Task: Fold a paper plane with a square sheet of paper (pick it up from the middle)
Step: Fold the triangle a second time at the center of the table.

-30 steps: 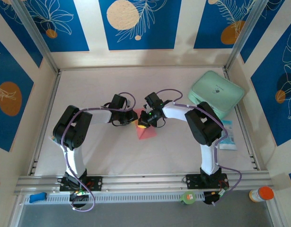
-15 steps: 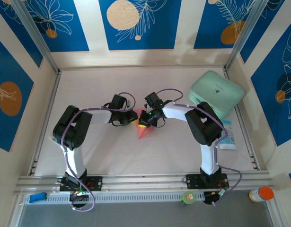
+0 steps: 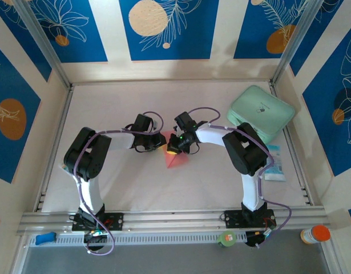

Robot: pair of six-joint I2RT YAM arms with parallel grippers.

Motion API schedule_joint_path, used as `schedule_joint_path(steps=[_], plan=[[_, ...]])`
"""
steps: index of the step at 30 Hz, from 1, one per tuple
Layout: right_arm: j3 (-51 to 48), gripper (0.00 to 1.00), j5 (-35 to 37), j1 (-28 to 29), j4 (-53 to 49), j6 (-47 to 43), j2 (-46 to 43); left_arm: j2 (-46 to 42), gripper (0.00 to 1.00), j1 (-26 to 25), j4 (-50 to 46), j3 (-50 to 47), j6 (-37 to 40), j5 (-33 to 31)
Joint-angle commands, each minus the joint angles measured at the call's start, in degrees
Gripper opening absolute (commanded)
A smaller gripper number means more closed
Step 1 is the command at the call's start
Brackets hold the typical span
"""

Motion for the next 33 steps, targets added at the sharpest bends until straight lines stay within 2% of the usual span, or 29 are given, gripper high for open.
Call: schedule_joint_path(steps=[1, 28, 33], plan=[[0.42, 0.0, -1.14, 0.52, -1.87, -0.97, 1.44, 0.24, 0.16, 0.51, -0.9, -0.81, -0.03, 0.63], [-0.27, 0.0, -1.5, 0.16, -0.81, -0.36, 2.48, -0.5, 0.16, 0.51, -1.39, -0.6, -0.44, 0.64], [-0.16, 0.0, -1.62, 0.02, -1.57, 0.09, 3.0, -2.07, 0.22, 0.85, -3.75, 1.77, -0.19, 1.35]])
